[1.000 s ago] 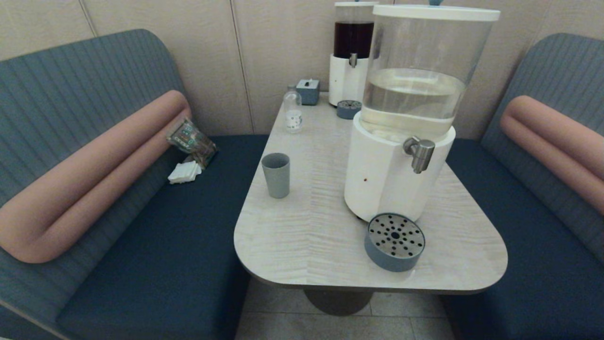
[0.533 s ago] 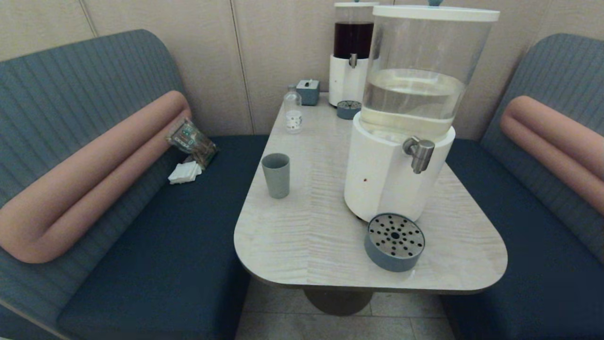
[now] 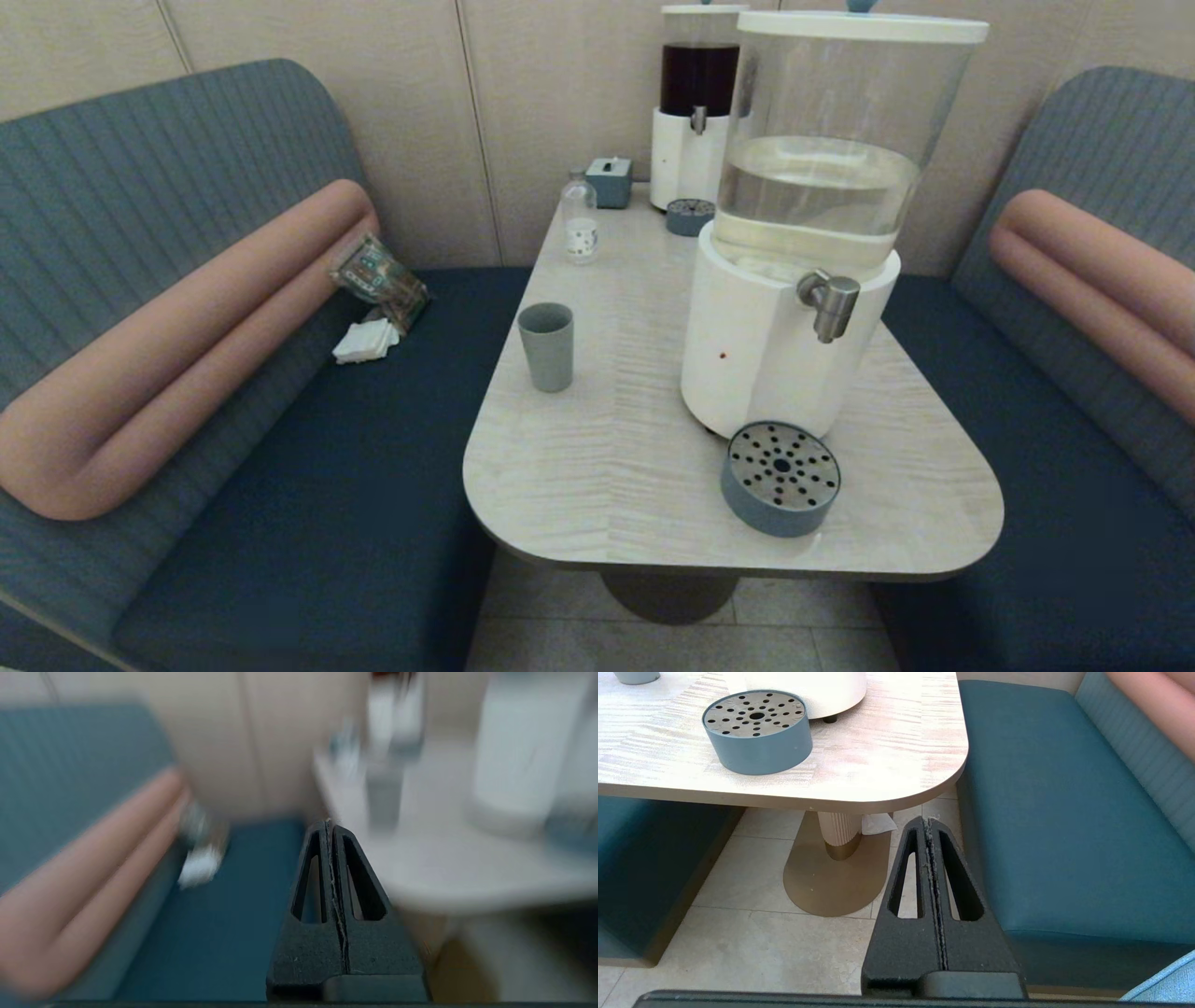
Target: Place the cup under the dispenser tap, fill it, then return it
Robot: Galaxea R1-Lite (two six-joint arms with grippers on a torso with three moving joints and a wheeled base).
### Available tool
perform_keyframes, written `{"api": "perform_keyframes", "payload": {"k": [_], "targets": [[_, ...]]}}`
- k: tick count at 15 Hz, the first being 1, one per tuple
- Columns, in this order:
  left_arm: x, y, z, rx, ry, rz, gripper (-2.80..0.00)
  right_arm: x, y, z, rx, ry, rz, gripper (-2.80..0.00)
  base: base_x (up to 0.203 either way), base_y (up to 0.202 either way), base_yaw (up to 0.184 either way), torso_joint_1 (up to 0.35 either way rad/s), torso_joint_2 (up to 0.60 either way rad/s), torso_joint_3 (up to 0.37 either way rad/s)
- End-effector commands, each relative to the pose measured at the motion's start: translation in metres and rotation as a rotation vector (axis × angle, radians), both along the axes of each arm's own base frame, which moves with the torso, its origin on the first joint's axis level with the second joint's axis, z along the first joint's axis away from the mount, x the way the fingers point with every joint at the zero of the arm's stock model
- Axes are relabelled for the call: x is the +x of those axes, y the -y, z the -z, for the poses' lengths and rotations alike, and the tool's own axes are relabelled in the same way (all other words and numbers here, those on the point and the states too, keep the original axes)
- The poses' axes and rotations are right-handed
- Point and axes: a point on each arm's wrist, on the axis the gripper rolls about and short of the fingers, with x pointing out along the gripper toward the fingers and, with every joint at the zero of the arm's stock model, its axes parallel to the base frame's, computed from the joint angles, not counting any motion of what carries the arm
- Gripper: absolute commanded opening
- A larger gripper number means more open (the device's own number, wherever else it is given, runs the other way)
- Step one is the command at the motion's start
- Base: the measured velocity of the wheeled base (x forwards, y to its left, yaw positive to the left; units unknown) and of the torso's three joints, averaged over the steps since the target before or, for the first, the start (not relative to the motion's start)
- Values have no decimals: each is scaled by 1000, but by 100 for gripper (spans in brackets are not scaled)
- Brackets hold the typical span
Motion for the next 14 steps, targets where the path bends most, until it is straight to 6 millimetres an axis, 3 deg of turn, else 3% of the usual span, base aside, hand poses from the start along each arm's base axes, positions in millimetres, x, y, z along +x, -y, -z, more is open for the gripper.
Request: {"api": "perform_keyframes", "payload": {"k": [1, 6, 14], "targets": [[6, 0, 23, 31, -166, -10, -280, 0, 0, 0, -1, -2, 1, -280, 0, 0, 0, 0, 0, 0], [7, -2, 40, 29, -358, -80, -280, 0, 0, 0, -1, -4, 1, -280, 0, 0, 0, 0, 0, 0], [7, -2, 41, 17, -352, -76, -280, 0, 0, 0, -1, -3, 1, -280, 0, 0, 0, 0, 0, 0]]}}
